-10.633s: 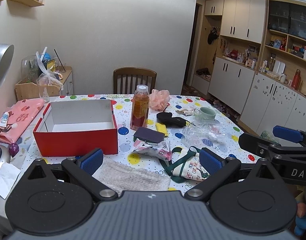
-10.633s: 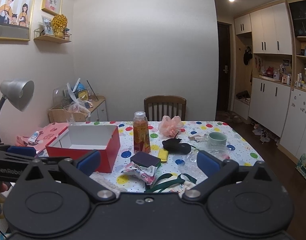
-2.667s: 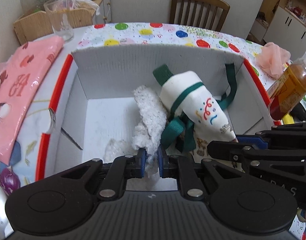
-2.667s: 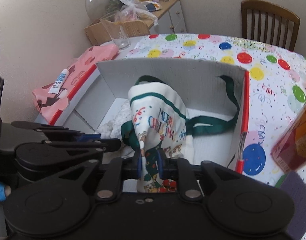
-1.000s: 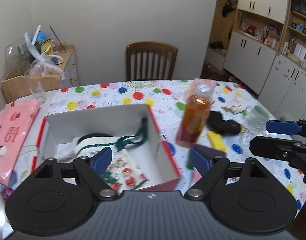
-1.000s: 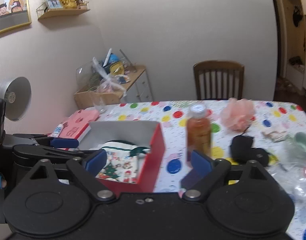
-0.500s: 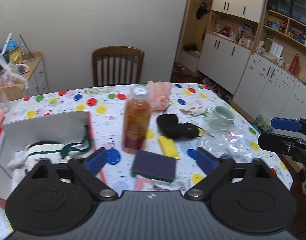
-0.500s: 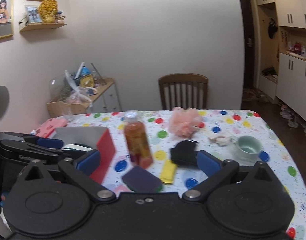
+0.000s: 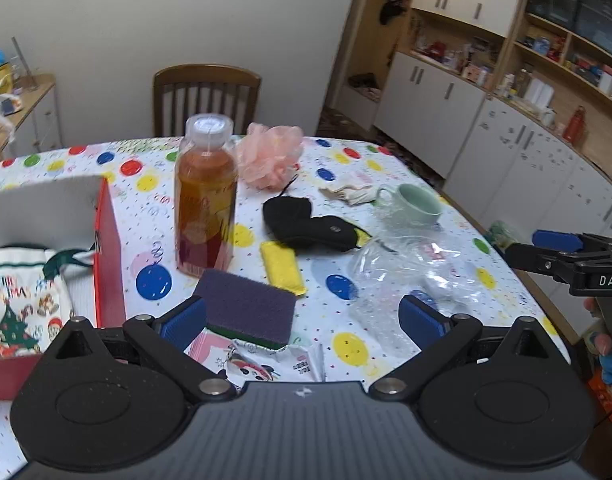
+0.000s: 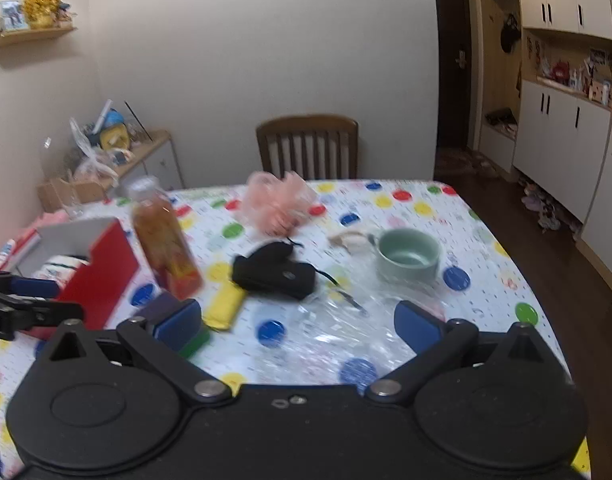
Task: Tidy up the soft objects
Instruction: 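Move the right gripper to the clear plastic bag while the left approaches the snack packet, then grasp the plastic bag with the right gripper while the left grasps the pink snack packet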
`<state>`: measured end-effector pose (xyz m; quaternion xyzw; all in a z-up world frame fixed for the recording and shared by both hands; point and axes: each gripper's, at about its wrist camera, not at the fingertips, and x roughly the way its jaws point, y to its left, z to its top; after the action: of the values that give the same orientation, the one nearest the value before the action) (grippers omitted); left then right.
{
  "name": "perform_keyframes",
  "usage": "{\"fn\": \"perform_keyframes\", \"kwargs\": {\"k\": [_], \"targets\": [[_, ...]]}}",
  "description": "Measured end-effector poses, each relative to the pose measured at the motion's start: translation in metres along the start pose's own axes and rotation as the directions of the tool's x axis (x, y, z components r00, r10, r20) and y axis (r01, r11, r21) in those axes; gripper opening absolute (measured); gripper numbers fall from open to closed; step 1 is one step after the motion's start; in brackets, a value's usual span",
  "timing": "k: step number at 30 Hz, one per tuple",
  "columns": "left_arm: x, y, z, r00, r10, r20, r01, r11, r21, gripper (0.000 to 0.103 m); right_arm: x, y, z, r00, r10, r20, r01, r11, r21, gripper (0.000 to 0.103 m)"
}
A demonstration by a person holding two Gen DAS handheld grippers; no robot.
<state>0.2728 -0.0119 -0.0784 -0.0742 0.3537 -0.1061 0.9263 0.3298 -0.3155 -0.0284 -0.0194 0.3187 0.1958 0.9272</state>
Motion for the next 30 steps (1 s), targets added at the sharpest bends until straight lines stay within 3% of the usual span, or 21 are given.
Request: {"fn": "perform_keyframes", "kwargs": {"k": [4, 13, 20, 23, 26, 30], "targets": [[0.015, -0.003, -0.011, 0.999, 0.040, -0.002, -0.040, 0.999, -0.029, 0.103, 0.023, -0.021, -0.009, 0.999, -0.003, -0.049, 0.003, 1.000, 0.004, 0.103], [0.057, -0.015, -0.040, 0.986, 0.128, -0.103, -0.131, 0.991, -0.030, 0.103, 0.082, -0.057, -0.022, 0.986, 0.000, -0.166, -0.001, 1.000, -0.003, 0.095], [0.083, -0.025, -0.061, 0.960, 0.220, -0.171, -0.222, 0.975, 0.011, 0.103, 0.116, -0.065, -0.025, 0.973, 0.016, -0.229, -0.029, 0.998, -0.054, 0.090], [0.082, -0.021, -0.060, 0.942, 0.272, -0.194, -0.288, 0.956, -0.055, 0.103, 0.123, -0.068, -0.025, 0.970, 0.030, -0.241, -0.046, 0.997, -0.061, 0.089], [0.076, -0.007, -0.054, 0.948, 0.234, -0.217, -0.281, 0.935, -0.217, 0.103, 0.127, -0.070, -0.024, 0.969, 0.045, -0.244, -0.064, 0.995, -0.073, 0.087], [0.083, 0.003, -0.047, 0.932, 0.258, -0.255, -0.330, 0.895, -0.299, 0.102, 0.134, -0.073, -0.025, 0.964, 0.051, -0.261, -0.080, 0.991, -0.104, 0.081]]}}
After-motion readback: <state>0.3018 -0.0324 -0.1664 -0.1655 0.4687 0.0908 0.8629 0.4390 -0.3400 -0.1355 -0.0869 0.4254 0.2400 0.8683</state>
